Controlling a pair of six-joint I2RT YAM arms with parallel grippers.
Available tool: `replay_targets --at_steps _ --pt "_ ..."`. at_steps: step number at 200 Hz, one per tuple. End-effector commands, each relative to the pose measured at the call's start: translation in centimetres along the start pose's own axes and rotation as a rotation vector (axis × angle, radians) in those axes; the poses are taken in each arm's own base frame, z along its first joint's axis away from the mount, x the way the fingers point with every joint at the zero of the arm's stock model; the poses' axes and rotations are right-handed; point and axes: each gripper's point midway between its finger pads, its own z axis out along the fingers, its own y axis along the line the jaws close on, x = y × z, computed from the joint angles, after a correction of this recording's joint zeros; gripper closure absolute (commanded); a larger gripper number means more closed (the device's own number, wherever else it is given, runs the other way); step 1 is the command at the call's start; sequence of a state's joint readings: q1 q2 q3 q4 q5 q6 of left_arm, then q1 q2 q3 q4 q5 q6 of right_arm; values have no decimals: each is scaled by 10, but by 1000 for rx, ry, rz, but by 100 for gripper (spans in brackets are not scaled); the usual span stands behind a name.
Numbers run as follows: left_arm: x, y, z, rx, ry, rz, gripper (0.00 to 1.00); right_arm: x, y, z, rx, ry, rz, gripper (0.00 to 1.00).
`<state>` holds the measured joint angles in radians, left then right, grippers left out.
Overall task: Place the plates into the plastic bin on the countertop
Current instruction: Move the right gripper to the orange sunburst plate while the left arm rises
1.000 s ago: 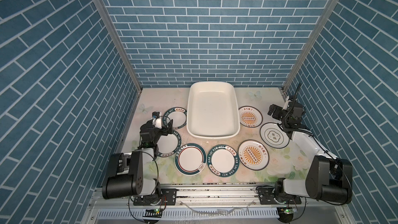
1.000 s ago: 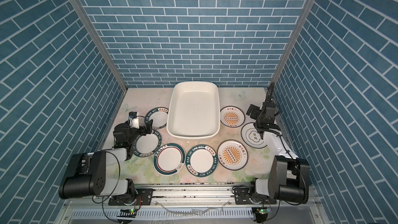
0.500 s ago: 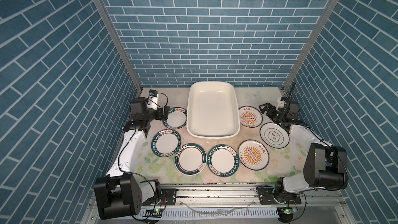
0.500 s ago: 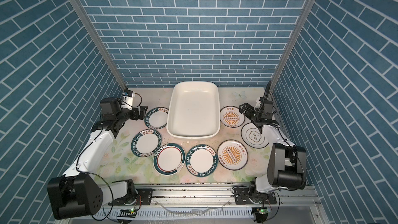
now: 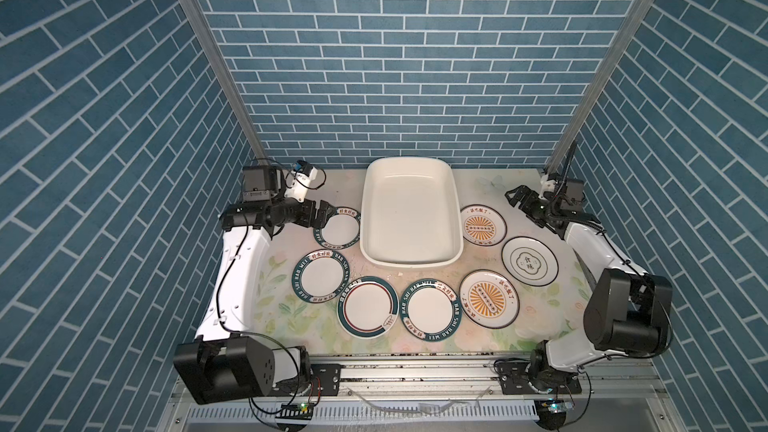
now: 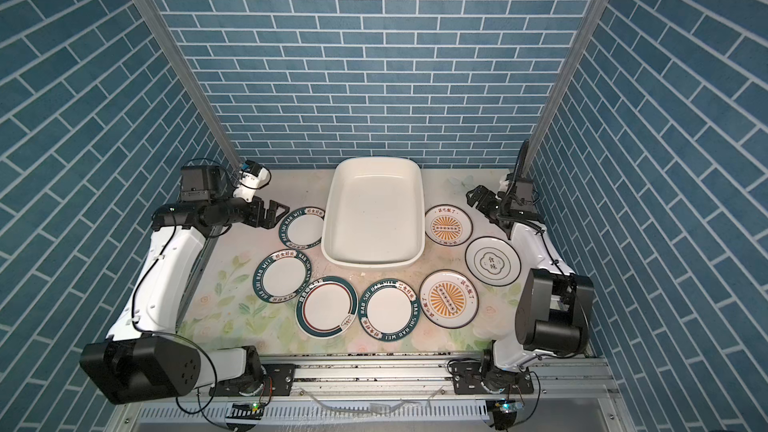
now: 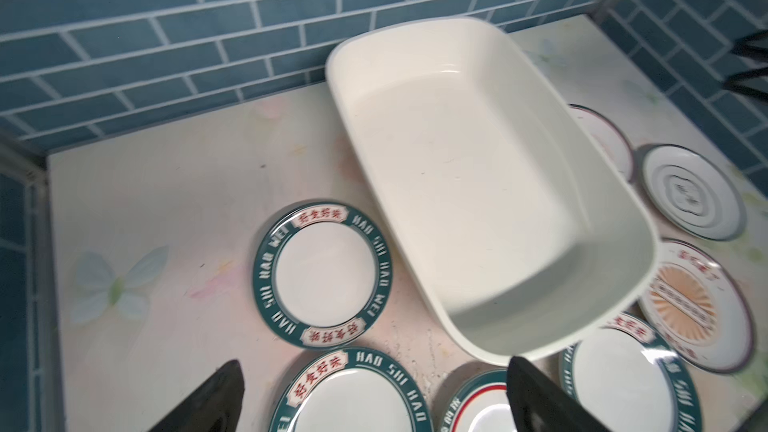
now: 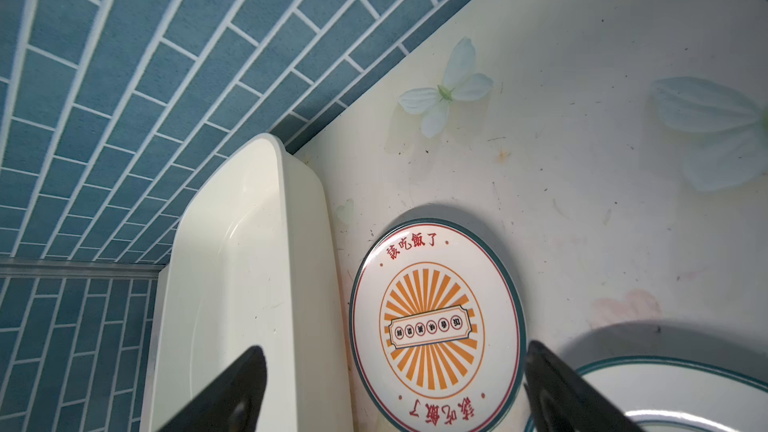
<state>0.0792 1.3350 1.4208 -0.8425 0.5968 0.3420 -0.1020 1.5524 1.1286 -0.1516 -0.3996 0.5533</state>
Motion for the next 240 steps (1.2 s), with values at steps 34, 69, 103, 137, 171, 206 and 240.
replay_targets --at_steps 34,69,103,137,171,206,240 --pt "53 -112 0 465 245 170 0 2 -19 23 -46 113 61 15" --pt "61 -130 7 510 255 199 0 0 -33 36 -66 144 86 21" --pt "64 -140 14 532 261 192 0 5 -52 53 -47 195 132 26" --pt "66 -148 16 555 275 193 0 14 -63 71 -78 238 172 31" --pt "70 -151 15 561 287 203 1 29 -78 81 -77 313 181 36" --pt "68 -155 14 574 281 191 0 42 -84 83 -74 356 173 39" --pt "63 -160 11 597 276 186 1 49 -85 85 -87 399 175 44"
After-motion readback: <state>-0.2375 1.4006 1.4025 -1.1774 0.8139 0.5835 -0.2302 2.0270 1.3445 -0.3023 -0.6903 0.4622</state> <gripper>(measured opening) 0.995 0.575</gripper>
